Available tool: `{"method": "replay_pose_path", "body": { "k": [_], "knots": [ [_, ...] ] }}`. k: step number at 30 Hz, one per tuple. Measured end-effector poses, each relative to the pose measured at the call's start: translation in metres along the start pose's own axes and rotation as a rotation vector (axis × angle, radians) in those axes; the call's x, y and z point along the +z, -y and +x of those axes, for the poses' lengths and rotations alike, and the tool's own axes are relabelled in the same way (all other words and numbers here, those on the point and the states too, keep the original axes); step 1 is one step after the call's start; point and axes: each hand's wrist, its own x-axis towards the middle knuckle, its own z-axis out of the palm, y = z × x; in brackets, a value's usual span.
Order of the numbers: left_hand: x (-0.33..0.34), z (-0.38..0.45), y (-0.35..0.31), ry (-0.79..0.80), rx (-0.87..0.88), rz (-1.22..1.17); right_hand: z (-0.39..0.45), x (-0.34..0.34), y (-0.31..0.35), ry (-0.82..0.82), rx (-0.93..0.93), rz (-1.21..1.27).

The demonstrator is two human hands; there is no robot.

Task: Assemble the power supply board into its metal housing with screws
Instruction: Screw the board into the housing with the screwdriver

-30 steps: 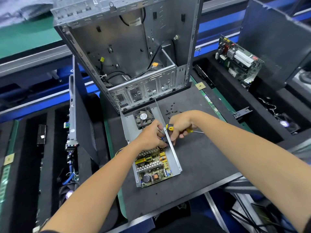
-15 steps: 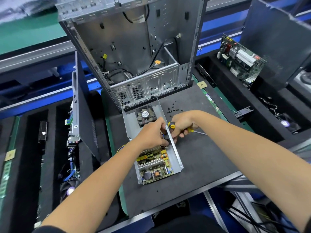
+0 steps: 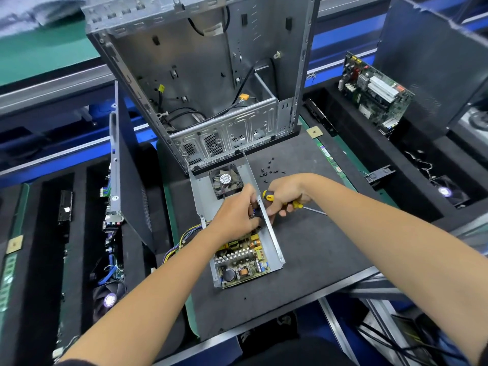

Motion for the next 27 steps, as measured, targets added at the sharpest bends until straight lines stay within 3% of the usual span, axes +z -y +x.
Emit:
{"method": "replay_pose_path", "body": {
  "k": [16, 22, 27],
  "knots": [
    [0.009, 0.0, -0.001, 0.031, -0.052, -0.086, -0.001, 0.004, -0.001, -0.026, 0.042, 0.033],
    [0.007, 0.002, -0.003, 0.11, -0.069, -0.091, -0.004, 0.006, -0.003, -0.03, 0.045, 0.05],
    [0.01, 0.002, -0.005, 0.05, -0.079, -0.122, -0.008, 0.008, -0.005, -0.048, 0.039, 0.074]
  ]
}}
